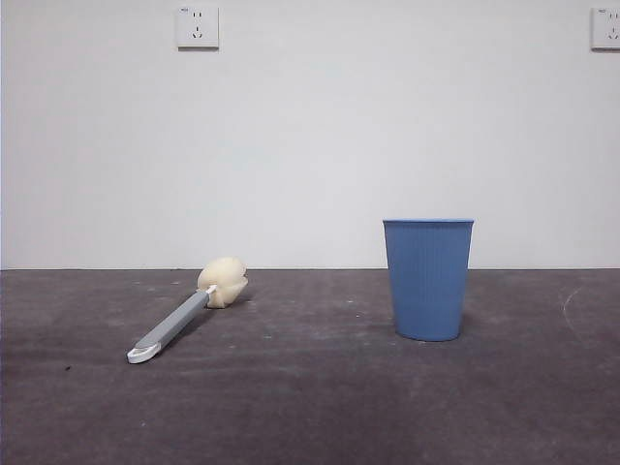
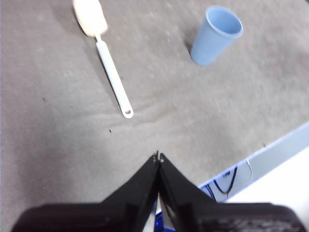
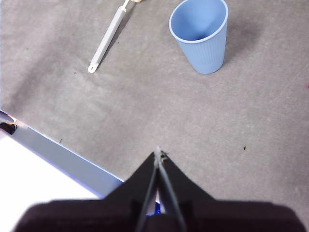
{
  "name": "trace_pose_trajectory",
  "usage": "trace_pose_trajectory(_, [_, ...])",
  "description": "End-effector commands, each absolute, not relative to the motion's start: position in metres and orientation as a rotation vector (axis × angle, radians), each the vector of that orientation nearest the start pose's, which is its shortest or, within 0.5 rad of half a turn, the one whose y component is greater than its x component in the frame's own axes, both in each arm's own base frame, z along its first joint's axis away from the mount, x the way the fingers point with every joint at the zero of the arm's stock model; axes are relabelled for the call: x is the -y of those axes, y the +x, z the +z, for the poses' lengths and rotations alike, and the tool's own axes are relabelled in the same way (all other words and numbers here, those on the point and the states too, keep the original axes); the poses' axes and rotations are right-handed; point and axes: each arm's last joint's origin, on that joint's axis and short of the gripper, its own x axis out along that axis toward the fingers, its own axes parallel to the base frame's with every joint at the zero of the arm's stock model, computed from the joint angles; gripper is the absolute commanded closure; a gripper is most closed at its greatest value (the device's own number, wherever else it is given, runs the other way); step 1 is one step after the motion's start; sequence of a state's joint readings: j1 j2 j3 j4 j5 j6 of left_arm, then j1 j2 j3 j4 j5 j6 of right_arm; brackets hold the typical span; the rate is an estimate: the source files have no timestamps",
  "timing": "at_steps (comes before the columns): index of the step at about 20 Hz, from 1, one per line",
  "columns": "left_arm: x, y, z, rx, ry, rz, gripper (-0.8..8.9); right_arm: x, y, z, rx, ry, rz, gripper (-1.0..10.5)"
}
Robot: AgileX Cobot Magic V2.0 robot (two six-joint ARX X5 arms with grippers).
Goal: Pick up the cup brush,pick up the cup,insert the brush into the cup,clean the cup,put the cup brush back,put the cup back to the fixed position on the table
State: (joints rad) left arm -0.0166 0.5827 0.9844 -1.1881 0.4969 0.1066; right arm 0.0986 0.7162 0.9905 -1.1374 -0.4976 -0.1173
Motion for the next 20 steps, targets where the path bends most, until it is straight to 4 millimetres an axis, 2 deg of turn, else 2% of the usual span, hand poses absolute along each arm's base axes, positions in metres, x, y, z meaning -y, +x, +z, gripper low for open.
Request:
trace_pose_trajectory(1, [0.016, 0.066, 0.334, -0.743, -0.066, -0.551, 8.18, -0.024, 0.1, 0.33, -0.82, 0.057, 0.615, 9.4])
trace_pose_trajectory(3, [0.016, 0.066, 0.333, -0.746, -0.067, -0.551, 8.13, -0.024, 0.1, 0.33, -0.821, 0.057, 0.615, 9.0])
trace_pose_trajectory(4, [0.016, 0.066, 0.333, -0.746, -0.067, -0.552, 7.99, -0.024, 0.1, 0.33, -0.821, 0.057, 0.615, 8.0])
trace_pose_trajectory(5, [0.016, 0.066, 0.333, -0.746, -0.068, -0.552, 7.08, -0.024, 0.1, 0.33, -0.821, 0.058, 0.615, 7.1])
trace_pose_trajectory(6, [0.016, 0.066, 0.333, -0.745, -0.07, -0.551, 5.54, -0.024, 0.1, 0.33, -0.823, 0.063, 0.613, 6.3])
trace_pose_trajectory(7, [0.016, 0.066, 0.334, -0.744, -0.074, -0.55, 3.44, -0.024, 0.1, 0.33, -0.824, 0.066, 0.612, 5.3])
trace_pose_trajectory(8, [0.016, 0.067, 0.334, -0.737, -0.071, -0.553, 2.69, -0.024, 0.1, 0.33, -0.826, 0.072, 0.608, 4.6])
trace_pose_trajectory(9, [0.017, 0.067, 0.335, -0.73, -0.068, -0.56, 2.71, -0.024, 0.1, 0.33, -0.832, 0.093, 0.599, 4.3])
trace_pose_trajectory(14, [0.018, 0.07, 0.337, -0.701, -0.054, -0.58, 2.71, -0.024, 0.101, 0.331, -0.823, 0.1, 0.594, 4.4])
trace_pose_trajectory(20, [0.022, 0.095, 0.336, -0.732, -0.069, -0.593, 2.71, -0.025, 0.107, 0.332, -0.806, 0.098, 0.594, 4.4])
